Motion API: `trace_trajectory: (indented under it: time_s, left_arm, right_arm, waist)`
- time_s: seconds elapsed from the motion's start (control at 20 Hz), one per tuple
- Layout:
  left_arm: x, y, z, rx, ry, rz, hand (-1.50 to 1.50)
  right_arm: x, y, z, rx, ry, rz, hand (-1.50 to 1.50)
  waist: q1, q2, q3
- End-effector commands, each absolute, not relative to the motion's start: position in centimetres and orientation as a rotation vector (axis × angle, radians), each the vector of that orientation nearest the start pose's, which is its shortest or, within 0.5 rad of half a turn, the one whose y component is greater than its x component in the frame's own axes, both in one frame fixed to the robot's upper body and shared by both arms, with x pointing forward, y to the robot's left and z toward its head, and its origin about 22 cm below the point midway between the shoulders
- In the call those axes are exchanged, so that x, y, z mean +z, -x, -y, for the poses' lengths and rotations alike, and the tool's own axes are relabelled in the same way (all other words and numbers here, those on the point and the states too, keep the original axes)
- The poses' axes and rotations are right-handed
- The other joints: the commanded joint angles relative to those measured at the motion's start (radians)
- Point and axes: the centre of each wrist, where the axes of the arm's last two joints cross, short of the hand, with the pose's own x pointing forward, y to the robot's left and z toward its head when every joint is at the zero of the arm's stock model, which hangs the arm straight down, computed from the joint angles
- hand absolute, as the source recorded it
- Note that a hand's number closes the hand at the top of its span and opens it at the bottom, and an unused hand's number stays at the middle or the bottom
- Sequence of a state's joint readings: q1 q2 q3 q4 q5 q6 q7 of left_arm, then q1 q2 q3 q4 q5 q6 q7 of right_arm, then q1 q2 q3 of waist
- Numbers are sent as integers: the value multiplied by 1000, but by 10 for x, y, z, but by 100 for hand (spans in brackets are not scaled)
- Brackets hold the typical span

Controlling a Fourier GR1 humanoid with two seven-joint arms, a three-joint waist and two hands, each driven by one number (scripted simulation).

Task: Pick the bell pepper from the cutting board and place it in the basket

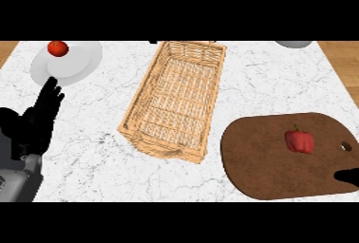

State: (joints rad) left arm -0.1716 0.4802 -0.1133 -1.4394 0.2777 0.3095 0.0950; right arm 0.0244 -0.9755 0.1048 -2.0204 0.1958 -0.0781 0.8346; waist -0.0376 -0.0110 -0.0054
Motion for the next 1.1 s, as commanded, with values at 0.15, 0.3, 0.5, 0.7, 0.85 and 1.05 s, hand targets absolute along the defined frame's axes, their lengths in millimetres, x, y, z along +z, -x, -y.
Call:
trace_trajectory:
  time_s: [0.15,0.3,0.5,0.7,0.85,1.05]
  left_arm:
    - [46,-286,-297,0,-300,1515,0]
    - [40,-280,-307,-10,-289,1503,0]
    - [45,-286,-291,-18,-276,1510,0]
    - [56,-293,-286,-26,-304,1516,0]
    - [37,-288,-284,-11,-281,1512,0]
    - [40,-283,-306,-7,-293,1512,0]
  right_arm:
    - [205,-177,287,571,983,1049,-150]
    - [173,-181,297,504,982,1130,-150]
    - [163,-189,290,500,963,1134,-150]
    - [126,-186,300,517,941,1146,-150]
    - [107,-200,293,498,932,1172,-150]
    - [92,-213,297,501,967,1213,-150]
  waist:
    - [26,9,5]
    - [29,10,6]
    - [35,10,5]
    - [32,10,6]
    - [36,11,6]
    - [40,11,6]
